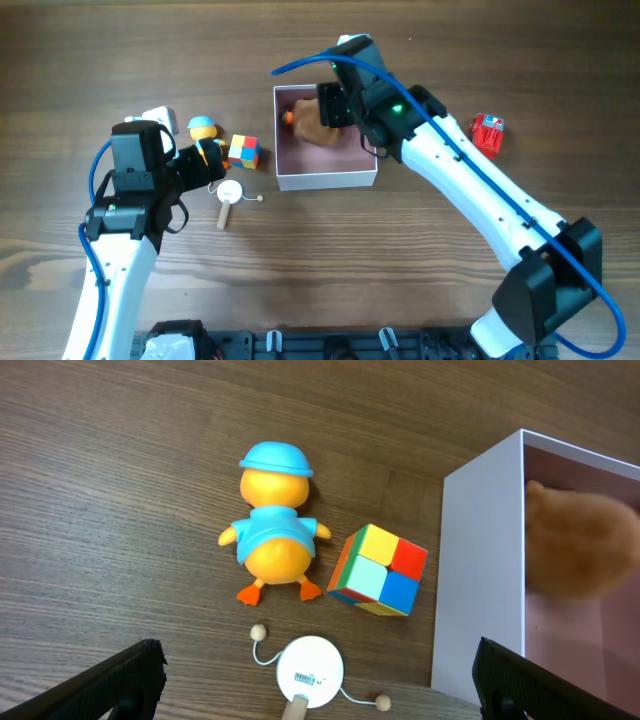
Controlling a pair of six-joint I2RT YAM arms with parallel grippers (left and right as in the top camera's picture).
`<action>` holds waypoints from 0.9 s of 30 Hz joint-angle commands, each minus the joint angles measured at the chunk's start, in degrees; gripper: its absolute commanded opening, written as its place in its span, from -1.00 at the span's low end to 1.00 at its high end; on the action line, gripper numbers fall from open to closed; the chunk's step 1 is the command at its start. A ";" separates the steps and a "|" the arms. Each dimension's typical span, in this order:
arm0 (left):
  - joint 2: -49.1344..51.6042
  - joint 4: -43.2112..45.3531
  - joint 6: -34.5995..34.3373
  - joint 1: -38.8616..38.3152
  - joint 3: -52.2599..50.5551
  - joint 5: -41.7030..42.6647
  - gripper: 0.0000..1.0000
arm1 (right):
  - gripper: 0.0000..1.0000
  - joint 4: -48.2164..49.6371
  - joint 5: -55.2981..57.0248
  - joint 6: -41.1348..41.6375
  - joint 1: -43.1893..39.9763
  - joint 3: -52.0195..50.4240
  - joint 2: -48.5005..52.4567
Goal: Pack container
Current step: 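Carry the plush into the box and open the right gripper, then move the right gripper to the red fire truck and grasp it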
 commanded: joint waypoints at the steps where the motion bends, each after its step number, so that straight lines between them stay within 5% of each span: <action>1: 0.31 0.00 1.18 0.37 1.11 -0.15 0.99 | 0.25 -1.88 1.40 0.59 -2.75 -0.15 0.96; 8: 0.33 0.00 1.18 0.37 1.11 -0.15 0.99 | -0.10 -2.25 0.07 1.90 -5.22 -0.87 2.93; 12: 0.31 0.00 1.18 0.37 1.11 -0.15 1.00 | -0.11 -2.99 1.84 2.14 -7.41 -0.87 2.93; 15: 0.33 0.00 1.16 0.37 1.11 -0.15 0.99 | 0.29 -4.52 2.16 2.12 -11.34 -0.87 2.93; 21: 0.31 0.00 1.16 0.37 1.11 -0.15 0.99 | 0.23 -8.57 1.51 2.03 -24.65 -0.92 3.56; 23: 0.33 0.00 1.18 0.37 1.11 -0.15 0.99 | 0.40 -9.40 -1.90 1.60 -28.76 -0.92 4.44; 27: 0.31 0.00 1.18 0.37 1.11 -0.15 1.00 | 0.40 -11.96 -4.15 0.35 -33.70 -2.23 6.14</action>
